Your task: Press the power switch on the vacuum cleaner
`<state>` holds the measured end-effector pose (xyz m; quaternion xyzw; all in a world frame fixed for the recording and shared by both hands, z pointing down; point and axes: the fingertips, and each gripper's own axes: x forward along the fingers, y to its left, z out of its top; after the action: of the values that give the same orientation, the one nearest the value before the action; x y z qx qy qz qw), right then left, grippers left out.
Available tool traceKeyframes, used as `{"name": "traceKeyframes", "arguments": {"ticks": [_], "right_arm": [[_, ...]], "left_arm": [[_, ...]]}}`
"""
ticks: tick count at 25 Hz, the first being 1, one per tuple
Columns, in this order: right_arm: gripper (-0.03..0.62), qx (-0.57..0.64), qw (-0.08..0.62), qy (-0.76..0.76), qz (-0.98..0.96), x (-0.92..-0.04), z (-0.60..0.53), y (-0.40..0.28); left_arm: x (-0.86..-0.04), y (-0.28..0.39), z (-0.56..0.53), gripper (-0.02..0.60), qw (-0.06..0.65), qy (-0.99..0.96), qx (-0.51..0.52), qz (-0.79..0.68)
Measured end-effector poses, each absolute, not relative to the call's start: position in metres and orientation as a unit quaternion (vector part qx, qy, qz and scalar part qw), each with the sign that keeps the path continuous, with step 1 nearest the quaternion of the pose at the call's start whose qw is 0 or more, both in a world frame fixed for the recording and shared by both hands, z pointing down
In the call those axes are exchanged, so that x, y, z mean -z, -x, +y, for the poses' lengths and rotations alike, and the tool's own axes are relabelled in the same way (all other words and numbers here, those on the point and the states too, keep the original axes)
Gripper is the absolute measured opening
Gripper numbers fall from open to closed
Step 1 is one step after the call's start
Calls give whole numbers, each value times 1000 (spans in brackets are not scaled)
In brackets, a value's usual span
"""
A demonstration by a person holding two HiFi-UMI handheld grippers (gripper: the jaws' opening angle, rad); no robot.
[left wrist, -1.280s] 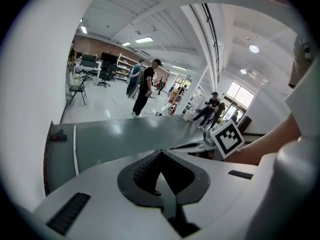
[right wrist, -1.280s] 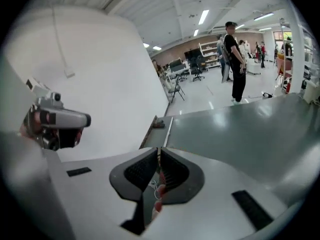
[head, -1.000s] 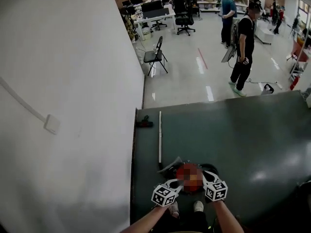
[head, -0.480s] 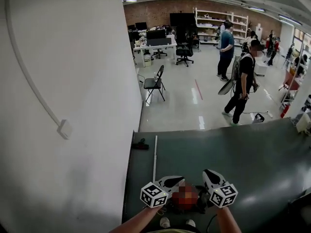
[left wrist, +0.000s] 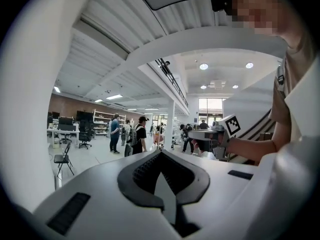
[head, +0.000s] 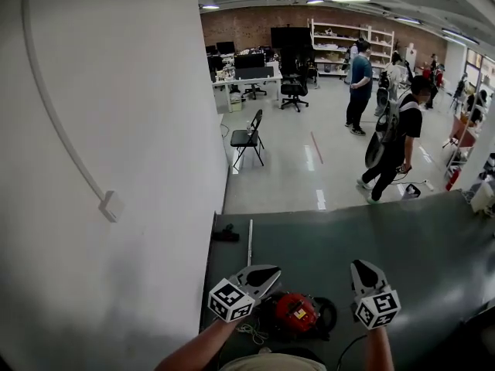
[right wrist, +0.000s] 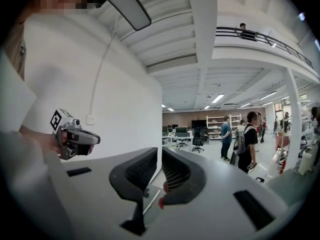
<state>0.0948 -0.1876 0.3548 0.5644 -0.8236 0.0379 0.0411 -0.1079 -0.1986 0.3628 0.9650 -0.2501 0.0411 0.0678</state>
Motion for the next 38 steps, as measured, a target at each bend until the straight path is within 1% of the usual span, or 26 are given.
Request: {"name": "traceKeyframes", "arguments": {"ticks": [3, 7, 11, 15, 18, 21, 24, 28, 33, 38], "right_arm": [[14, -41, 46, -594, -802, -363, -185, -130], [14, -55, 76, -635, -767, -391, -177, -188], [13, -76, 112, -655, -744, -421, -165, -241], [13, -87, 146, -652, -739, -450, -155, -271], [14, -102, 153, -652, -736, -475, -149, -281], [14, -114, 157, -642, -742, -497, -144, -275], [14, -118, 165, -624, -755, -513, -144, -256], [13, -108, 173, -591, -780, -518, -148, -221], [12, -113, 153, -549, -814, -521, -152, -160], [12, -137, 121, -537, -824, -521, -148, -129]], "left_arm": [[-373, 129, -208, 6, 76, -960, -40, -268], [-404, 160, -226, 6, 82, -946, -62, -307], [-442, 197, -238, 6, 116, -920, -75, -367], [-471, 224, -241, 6, 130, -897, -96, -412], [-487, 226, -237, 6, 131, -894, -96, -419], [-504, 208, -227, 6, 133, -904, -83, -397], [-525, 183, -217, 6, 152, -910, -82, -378], [-532, 132, -202, 6, 159, -923, -96, -338], [-535, 77, -180, 6, 167, -940, -99, -282], [-534, 23, -172, 6, 177, -950, -98, -239]]}}
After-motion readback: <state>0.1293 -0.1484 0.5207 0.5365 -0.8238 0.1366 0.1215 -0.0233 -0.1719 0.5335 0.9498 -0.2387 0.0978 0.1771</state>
